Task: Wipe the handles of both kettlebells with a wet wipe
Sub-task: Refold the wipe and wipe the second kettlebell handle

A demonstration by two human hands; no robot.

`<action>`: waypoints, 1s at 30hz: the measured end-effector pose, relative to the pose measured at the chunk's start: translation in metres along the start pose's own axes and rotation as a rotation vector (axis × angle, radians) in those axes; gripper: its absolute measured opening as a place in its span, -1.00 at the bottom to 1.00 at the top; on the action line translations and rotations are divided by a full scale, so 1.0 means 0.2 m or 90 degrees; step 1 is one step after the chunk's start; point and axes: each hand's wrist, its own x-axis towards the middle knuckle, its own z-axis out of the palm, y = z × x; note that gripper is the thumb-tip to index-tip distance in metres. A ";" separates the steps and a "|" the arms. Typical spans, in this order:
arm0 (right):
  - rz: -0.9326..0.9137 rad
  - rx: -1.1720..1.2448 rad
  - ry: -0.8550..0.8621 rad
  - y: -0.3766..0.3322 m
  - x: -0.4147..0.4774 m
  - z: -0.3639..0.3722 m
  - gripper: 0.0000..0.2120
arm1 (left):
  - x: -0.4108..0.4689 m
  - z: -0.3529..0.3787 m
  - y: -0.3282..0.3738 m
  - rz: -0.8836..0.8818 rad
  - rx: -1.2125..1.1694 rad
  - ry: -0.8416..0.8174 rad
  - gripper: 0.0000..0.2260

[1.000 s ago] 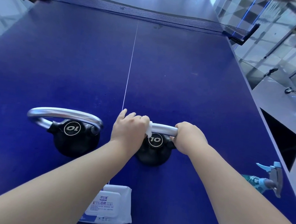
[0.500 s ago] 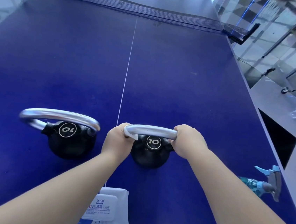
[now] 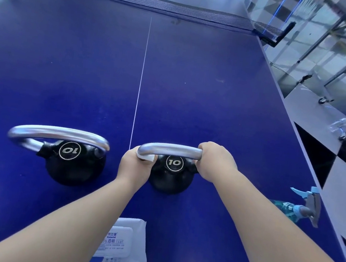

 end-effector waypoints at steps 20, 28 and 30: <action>0.025 0.006 -0.014 -0.02 -0.03 -0.03 -0.92 | -0.02 -0.15 0.20 0.377 0.713 0.032 -0.87; 0.007 -0.018 0.001 -0.02 -0.03 -0.02 -0.90 | -0.14 -0.01 0.38 0.421 0.910 0.015 -0.76; 0.005 -0.021 0.003 -0.02 -0.03 -0.02 -0.90 | -0.17 0.04 0.41 0.410 0.925 -0.003 -0.73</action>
